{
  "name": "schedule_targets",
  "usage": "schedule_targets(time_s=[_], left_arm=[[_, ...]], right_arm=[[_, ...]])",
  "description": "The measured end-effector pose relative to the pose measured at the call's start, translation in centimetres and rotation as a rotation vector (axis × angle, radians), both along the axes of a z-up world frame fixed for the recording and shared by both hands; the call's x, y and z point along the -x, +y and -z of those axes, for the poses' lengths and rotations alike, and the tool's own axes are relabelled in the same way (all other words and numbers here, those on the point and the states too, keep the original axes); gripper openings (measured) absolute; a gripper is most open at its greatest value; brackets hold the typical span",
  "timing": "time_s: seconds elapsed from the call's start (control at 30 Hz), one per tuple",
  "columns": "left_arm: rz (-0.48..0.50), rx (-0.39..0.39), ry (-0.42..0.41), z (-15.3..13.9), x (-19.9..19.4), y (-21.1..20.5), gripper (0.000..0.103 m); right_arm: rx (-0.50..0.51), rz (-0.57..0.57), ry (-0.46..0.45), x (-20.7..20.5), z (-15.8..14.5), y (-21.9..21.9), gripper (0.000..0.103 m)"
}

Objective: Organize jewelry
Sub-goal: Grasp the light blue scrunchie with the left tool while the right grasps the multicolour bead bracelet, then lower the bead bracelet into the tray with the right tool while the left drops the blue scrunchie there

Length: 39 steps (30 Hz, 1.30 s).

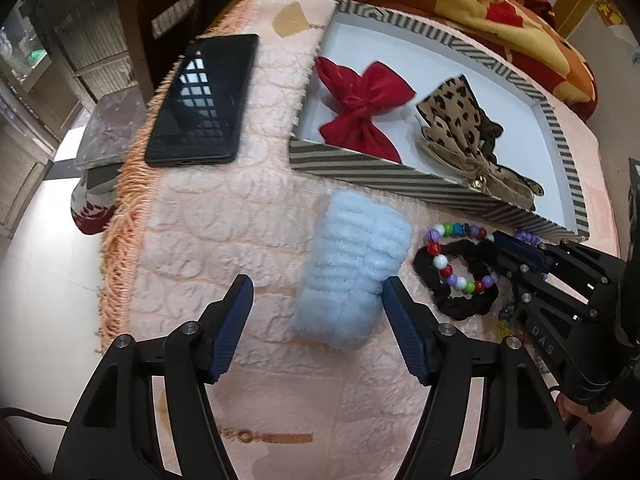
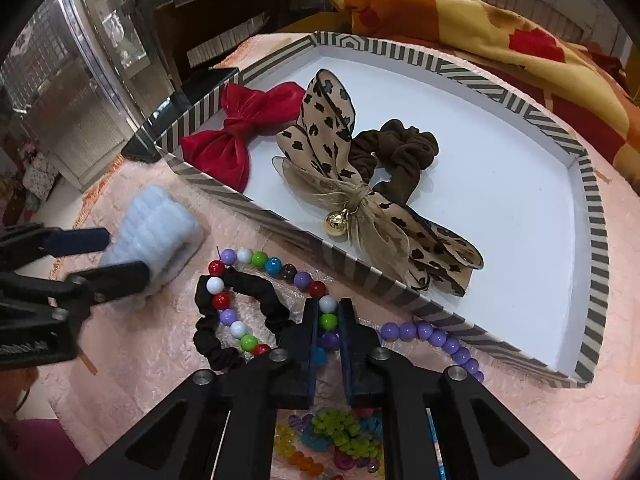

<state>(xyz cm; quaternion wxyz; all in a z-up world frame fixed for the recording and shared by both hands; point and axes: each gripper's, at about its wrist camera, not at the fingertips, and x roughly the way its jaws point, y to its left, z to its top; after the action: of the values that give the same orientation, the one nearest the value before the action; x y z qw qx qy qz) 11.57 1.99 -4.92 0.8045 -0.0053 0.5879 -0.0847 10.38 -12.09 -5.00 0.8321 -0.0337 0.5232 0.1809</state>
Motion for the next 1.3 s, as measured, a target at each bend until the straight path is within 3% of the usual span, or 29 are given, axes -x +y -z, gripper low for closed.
schedule_targets(time_s=[0.1,0.17,0.33,0.7,1.07,1.3], left_arm=[[0.014,0.003,0.022,0.8,-0.3,-0.4,0.065],[0.019,0.02,0.036,1.2,-0.4,-0.4,0.045],[0.034,0.025,0.016,0.7,0.3,-0.2,0.028],[0.013,0.056,-0.089,-4.4,2.3,0.9,0.025],[0.042,0.025,-0.181,-8.0,1.7,-0.3,0.025],[0.058,0.002,-0.199,-8.5,0.3,-1.1,0.025]], right_arm=[[-0.057,0.027,-0.009,0.6,-1.0,-0.8,0.009],[-0.076,0.036,-0.026,1.3,-2.1,-1.4,0.009],[-0.149,0.047,-0.077,2.7,-5.3,-2.2,0.009],[-0.183,0.044,-0.182,3.6,-10.8,-2.9,0.009],[-0.144,0.071,-0.23,2.8,-12.5,-4.6,0.009],[-0.126,0.1,-0.223,1.6,-12.1,-5.3,0.009]])
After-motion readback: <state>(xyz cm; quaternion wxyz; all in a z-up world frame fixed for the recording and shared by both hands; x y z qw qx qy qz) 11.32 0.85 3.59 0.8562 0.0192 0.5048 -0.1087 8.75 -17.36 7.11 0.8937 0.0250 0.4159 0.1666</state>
